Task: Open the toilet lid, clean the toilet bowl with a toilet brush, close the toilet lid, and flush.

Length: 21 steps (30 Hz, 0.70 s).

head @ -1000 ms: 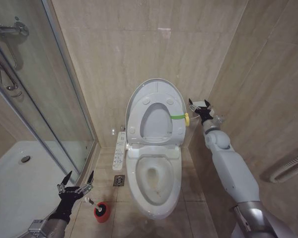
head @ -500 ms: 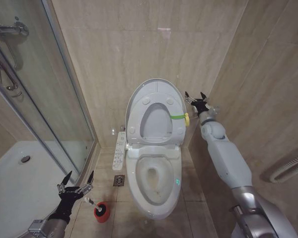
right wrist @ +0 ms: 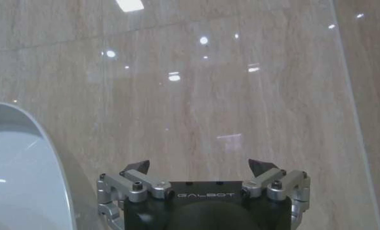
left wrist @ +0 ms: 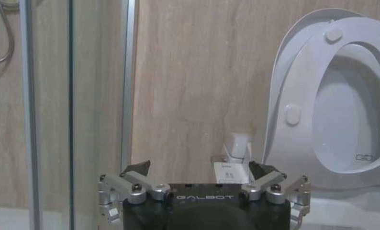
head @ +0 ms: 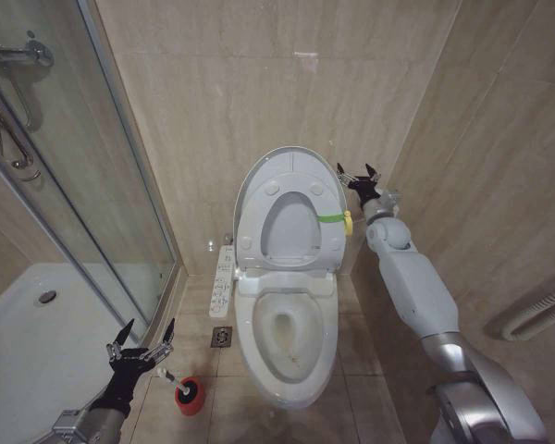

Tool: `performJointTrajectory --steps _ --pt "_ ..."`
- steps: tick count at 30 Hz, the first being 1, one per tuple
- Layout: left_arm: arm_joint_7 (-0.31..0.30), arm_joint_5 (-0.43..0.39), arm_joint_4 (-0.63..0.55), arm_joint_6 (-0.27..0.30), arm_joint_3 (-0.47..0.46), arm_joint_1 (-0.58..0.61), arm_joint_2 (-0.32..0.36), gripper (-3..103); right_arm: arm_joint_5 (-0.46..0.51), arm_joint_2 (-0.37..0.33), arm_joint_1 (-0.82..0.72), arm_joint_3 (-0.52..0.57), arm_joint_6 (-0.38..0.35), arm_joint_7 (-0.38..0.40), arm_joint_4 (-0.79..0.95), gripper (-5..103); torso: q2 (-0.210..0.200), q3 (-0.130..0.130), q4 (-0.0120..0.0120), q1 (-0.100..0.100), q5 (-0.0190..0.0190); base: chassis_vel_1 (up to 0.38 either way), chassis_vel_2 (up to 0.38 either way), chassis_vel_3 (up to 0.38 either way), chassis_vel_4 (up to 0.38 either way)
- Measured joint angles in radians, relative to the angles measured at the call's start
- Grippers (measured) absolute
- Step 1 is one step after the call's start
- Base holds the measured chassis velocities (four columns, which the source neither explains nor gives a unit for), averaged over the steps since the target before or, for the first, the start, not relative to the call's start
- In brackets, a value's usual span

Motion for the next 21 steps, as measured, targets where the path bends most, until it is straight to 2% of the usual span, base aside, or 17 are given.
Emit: performJointTrajectory --steps 10,14,21 --pt "0.0 0.0 0.0 0.0 0.0 0.0 0.0 100 -0.008 0.014 0.019 -0.029 0.002 -0.001 -0.009 100 0.0 0.0 0.0011 0.0 0.0 0.0 0.0 0.0 0.0" --pt "0.0 0.0 0.0 0.0 0.0 0.0 0.0 100 -0.006 -0.007 0.001 -0.033 0.002 -0.003 0.017 100 0.0 0.0 0.0007 0.0 0.0 0.0 0.0 0.0 0.0" --pt "0.0 0.0 0.0 0.0 0.0 0.0 0.0 100 0.02 -0.091 -0.079 -0.026 0.009 -0.022 0.095 100 0.0 0.0 0.0004 0.0 0.0003 0.0 0.0 0.0 0.0"
